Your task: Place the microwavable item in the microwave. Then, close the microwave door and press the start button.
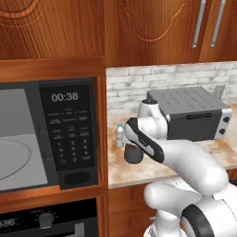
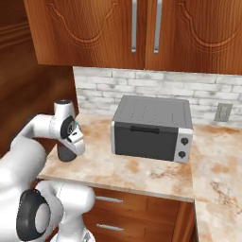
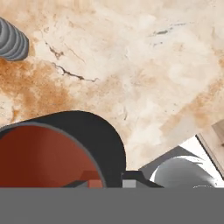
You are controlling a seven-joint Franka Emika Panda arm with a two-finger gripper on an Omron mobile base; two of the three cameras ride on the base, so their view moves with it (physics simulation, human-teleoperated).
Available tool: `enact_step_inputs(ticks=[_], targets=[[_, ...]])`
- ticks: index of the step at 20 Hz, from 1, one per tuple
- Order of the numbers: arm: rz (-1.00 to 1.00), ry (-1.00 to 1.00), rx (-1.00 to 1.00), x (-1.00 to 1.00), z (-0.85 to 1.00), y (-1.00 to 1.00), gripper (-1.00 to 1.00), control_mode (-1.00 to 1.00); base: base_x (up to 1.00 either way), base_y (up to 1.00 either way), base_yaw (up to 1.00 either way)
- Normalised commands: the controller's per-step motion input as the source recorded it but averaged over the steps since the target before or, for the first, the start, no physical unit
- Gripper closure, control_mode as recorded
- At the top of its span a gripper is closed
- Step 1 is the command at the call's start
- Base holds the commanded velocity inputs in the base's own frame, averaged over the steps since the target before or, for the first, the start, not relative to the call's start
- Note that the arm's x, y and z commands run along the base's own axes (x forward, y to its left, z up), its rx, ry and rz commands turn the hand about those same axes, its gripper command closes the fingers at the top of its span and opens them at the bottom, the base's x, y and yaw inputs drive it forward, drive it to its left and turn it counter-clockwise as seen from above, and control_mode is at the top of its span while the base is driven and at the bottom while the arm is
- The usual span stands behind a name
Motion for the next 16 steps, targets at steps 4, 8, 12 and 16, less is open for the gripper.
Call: enact_step_inputs(ticks=[4,8,12,16], targets=[[-0.05,-0.14,0.01,-0.95,1.00,-0.60,1.00,-1.00,0.00,0.00,0.00],[-0.01,-0.10,0.03,-0.77,0.97,-0.62,1.00,-1.00,0.00,0.00,0.00],[-0.09,-0.01,0.02,-0.29,0.54,-0.18,1.00,-1.00,0.00,0.00,0.00],[-0.11,0.07,0.00,0.02,0.10,0.10,1.00,-1.00,0.00,0.00,0.00]])
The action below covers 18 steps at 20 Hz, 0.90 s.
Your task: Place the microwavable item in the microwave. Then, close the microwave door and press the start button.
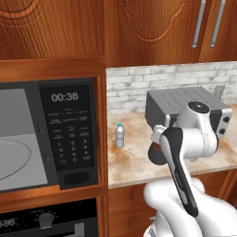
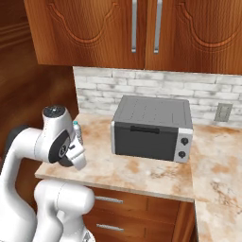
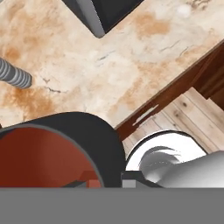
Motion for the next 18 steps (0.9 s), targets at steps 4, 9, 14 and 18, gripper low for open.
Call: enact_step_inputs(ticks=[4,9,14,18], targets=[[-0.02,0.03,0.00,0.01,-0.01,0.00,1.00,-1.00,0.00,0.00,0.00],[-0.04,-0.01,0.00,-0.09,-0.03,0.00,1.00,1.00,-0.39,0.00,-0.03],[0.00,0.00,0.00,0.00,0.00,0.00,1.00,1.00,-1.00,0.02,0.00],[0.00,0.00,0.00,0.00,0.00,0.00,1.00,1.00,-1.00,0.43,0.01]])
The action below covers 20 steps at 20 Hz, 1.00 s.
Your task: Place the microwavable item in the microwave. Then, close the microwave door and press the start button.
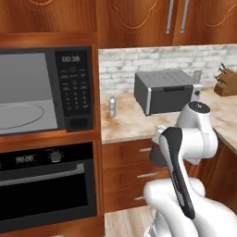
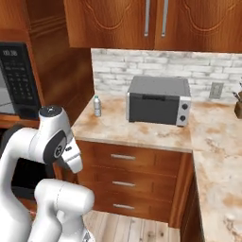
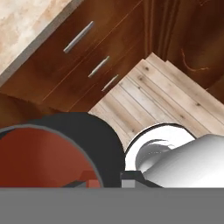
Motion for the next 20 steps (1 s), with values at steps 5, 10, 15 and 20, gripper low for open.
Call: enact_step_inputs(ticks=[5,10,15,20], targets=[[0.00,0.00,0.00,0.00,0.00,0.00,1.00,1.00,-0.75,0.88,0.06],[0.00,0.00,0.00,0.00,0.00,0.00,1.00,1.00,-0.06,1.00,0.10],[0.00,0.00,0.00,0.00,0.00,0.00,1.00,1.00,0.35,0.43,0.15],[0.00,0.00,0.00,0.00,0.00,0.00,1.00,1.00,0.47,0.28,0.18]])
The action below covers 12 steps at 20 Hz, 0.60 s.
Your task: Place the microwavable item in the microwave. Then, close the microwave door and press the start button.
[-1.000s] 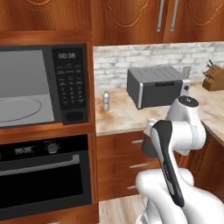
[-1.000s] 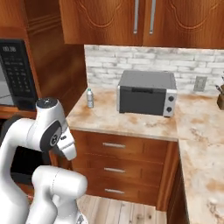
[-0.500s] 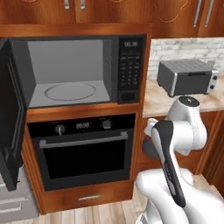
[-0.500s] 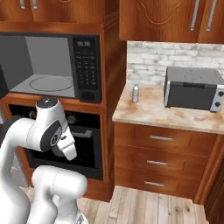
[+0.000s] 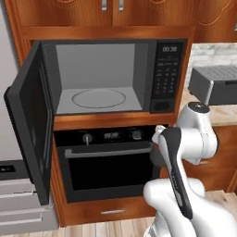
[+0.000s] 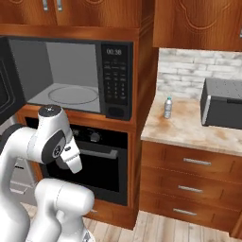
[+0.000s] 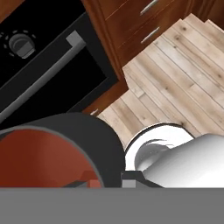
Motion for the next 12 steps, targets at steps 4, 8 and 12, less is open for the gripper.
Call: enact_step_inputs(ticks=[4,8,12], targets=[[0.00,0.00,0.00,0.00,0.00,0.00,1.00,1.00,0.40,0.30,0.21],[0.00,0.00,0.00,0.00,0.00,0.00,1.00,1.00,0.40,0.42,0.11],[0.00,0.00,0.00,0.00,0.00,0.00,1.00,1.00,0.46,0.50,0.03]])
